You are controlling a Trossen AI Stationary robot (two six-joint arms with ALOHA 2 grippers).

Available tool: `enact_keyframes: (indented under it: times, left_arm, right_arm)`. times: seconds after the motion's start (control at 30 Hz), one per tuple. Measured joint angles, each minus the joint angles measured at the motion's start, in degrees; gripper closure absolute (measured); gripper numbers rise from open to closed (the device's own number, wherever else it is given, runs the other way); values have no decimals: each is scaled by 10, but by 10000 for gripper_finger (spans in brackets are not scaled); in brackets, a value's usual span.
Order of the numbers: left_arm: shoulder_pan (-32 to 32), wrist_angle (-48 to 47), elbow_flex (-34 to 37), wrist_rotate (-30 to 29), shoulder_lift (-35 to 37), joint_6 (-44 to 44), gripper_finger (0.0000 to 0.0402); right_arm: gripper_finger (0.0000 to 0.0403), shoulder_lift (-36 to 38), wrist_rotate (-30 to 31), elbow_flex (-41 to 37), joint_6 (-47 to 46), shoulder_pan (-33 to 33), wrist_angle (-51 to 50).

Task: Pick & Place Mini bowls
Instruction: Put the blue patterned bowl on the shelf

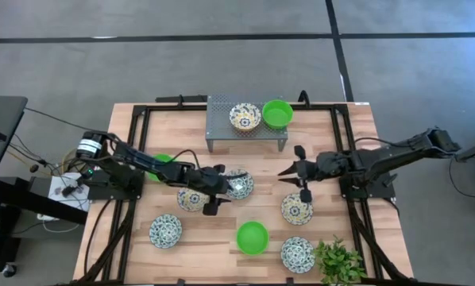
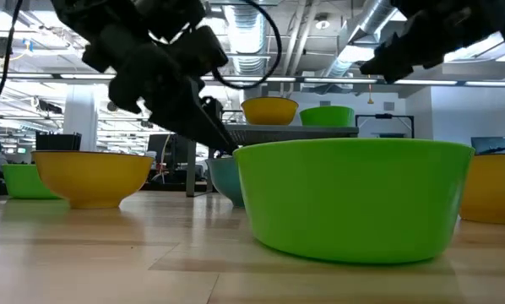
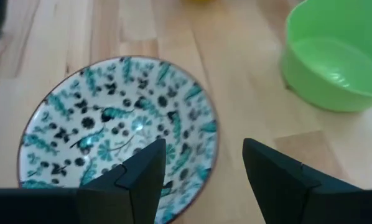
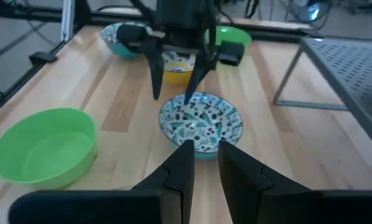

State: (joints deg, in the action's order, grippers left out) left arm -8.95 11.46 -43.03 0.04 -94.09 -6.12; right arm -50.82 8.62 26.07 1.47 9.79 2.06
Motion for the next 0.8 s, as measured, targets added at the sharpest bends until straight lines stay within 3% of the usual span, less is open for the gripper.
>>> enact_keyframes:
  times: [0.3,0.63,0.8]
  left_arm:
    - [4,1,0,0,-15,-15,188]
    - [4,-5,0,-1,-41,-21,189]
    - [4,-6,0,-33,-52,-29,207]
  right_arm:
    - [335,30,0,-28,-14,-48,12]
    - [335,29,0,-28,-16,-51,17]
    - [335,29,0,-27,-16,-51,17]
